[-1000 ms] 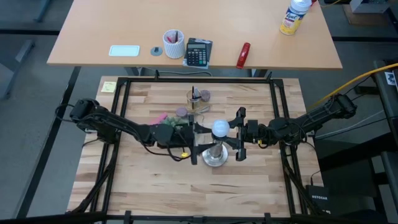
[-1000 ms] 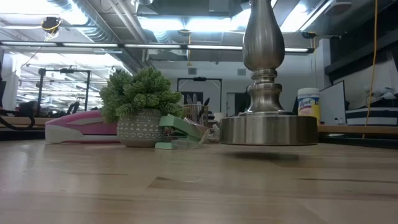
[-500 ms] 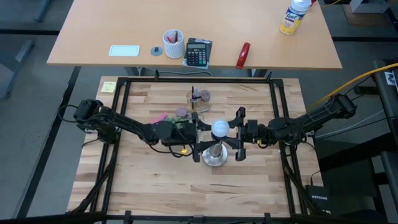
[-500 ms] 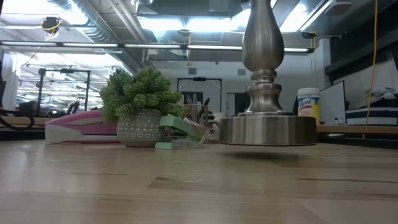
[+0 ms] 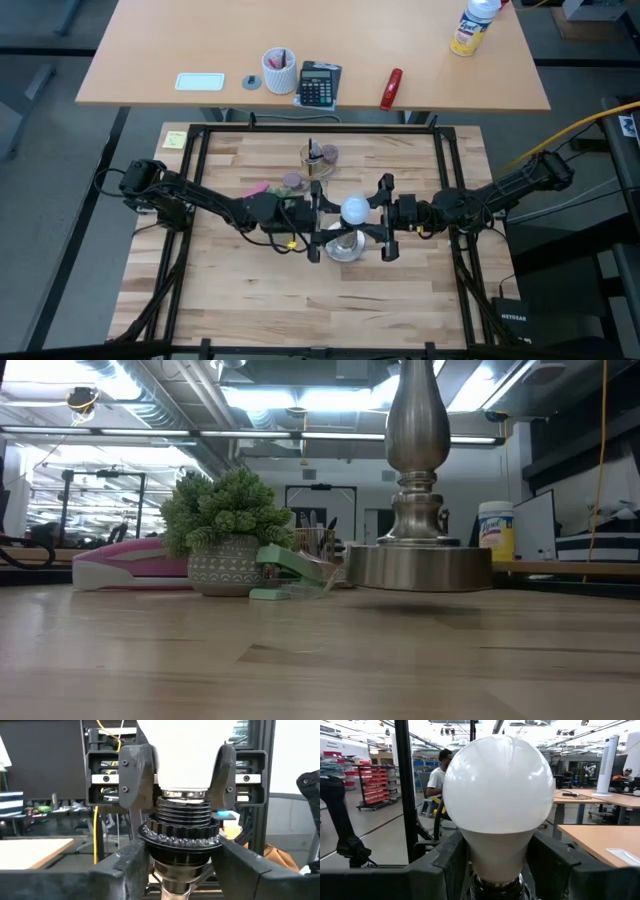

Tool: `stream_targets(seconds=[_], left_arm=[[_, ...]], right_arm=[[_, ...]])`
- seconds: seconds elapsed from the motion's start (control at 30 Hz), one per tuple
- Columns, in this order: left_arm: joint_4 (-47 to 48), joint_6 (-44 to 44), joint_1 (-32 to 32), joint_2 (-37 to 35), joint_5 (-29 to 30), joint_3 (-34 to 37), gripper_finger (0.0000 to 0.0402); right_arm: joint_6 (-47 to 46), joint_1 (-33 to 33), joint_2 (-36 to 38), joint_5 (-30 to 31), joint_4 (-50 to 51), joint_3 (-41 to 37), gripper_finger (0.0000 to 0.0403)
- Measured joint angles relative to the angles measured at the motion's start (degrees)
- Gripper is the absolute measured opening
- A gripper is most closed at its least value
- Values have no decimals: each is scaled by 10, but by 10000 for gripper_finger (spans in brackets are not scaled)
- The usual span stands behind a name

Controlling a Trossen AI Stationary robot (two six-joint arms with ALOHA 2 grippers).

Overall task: Screw lightbulb
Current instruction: Remove the lightbulb from the lamp

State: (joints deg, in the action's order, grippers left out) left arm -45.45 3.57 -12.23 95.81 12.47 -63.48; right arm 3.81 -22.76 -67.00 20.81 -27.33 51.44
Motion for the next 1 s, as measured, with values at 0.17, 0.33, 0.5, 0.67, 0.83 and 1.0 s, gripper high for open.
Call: stream_targets(seconds=[0.17, 0.33, 0.5, 0.67, 0.83, 1.0], left_arm=[[-1, 1, 0, 0, -19, 0, 163], [0, 7, 0, 0, -37, 0, 165], [13, -2, 0, -7, -55, 0, 169], [65, -7, 0, -32, -95, 0, 166], [103, -11, 0, -55, -104, 0, 168], [118, -13, 3, -59, -134, 0, 169]], right_arm=[[0, 0, 0, -22, 0, 0, 186], [0, 0, 0, -51, 1, 0, 186], [0, 0, 0, -71, 2, 0, 186], [1, 0, -1, -97, 4, 0, 186], [1, 0, -1, -115, 2, 0, 186], [18, 0, -1, -129, 5, 0, 186]])
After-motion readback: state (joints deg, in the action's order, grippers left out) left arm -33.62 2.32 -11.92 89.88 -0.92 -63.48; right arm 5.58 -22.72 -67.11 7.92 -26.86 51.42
